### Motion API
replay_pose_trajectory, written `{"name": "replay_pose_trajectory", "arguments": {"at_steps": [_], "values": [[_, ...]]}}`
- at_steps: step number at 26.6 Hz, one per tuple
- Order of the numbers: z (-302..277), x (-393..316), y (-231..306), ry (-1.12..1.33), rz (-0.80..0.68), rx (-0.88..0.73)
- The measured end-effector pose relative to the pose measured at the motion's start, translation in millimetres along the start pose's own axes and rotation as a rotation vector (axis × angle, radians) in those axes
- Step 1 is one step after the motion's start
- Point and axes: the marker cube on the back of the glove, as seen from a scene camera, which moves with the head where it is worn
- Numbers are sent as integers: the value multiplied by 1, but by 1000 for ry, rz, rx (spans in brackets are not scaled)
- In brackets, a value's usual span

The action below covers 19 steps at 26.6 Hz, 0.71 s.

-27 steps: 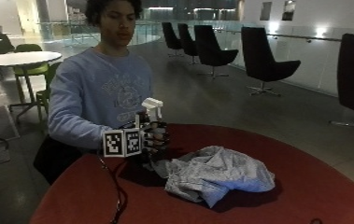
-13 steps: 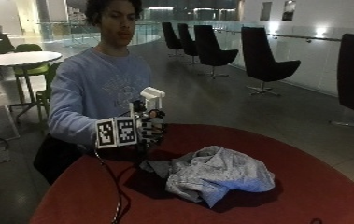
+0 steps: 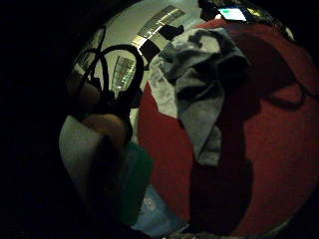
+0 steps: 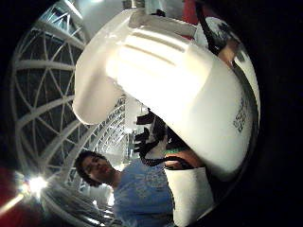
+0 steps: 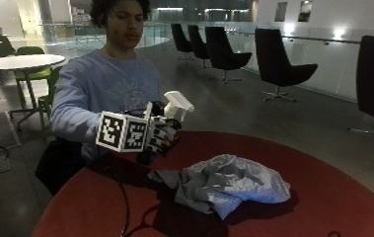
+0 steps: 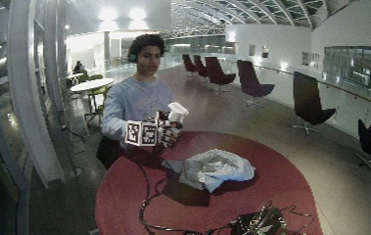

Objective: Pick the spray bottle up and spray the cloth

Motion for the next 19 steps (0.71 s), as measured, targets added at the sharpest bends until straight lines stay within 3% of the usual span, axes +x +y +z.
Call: {"name": "replay_pose_trajectory", "arguments": {"at_steps": [10,19], "values": [[0,20,-23,69,300,-181],[7,26,-38,51,386,-246]]}}
